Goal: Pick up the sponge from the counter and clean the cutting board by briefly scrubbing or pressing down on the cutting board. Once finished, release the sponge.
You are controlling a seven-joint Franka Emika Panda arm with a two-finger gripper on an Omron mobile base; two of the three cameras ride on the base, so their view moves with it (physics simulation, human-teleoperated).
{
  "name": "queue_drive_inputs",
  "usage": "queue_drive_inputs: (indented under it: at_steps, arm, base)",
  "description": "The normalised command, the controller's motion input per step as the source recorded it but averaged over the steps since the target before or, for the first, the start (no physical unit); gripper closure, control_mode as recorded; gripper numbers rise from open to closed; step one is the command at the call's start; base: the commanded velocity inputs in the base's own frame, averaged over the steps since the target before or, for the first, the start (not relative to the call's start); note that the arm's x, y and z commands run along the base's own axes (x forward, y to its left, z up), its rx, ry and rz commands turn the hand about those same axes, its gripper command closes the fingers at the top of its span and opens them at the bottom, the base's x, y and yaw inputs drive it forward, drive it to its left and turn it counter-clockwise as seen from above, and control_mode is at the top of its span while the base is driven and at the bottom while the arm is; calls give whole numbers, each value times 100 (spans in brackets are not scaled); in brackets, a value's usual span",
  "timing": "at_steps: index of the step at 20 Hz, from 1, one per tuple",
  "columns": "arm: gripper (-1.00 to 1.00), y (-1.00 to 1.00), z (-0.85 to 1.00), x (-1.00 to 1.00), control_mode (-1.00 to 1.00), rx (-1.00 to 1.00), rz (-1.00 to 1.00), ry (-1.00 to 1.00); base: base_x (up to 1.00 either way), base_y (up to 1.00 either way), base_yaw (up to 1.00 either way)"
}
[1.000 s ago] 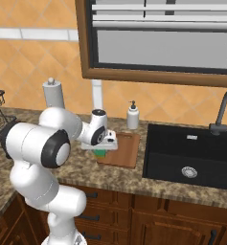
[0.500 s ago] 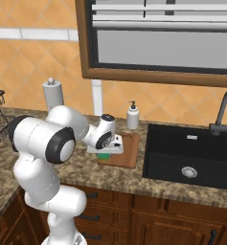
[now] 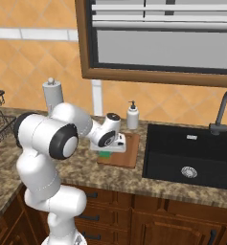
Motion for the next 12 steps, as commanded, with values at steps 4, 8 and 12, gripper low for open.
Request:
queue_drive_inputs:
  at_steps: [4, 8, 12]
  arm:
    - [100, 10, 0, 58, -100, -5, -2, 0]
    - [100, 10, 0, 36, -100, -3, -5, 0]
    - [100, 0, 0, 62, -100, 0, -1, 1]
  base:
    - [0, 0, 0]
    - [0, 0, 0]
    - [0, 0, 0]
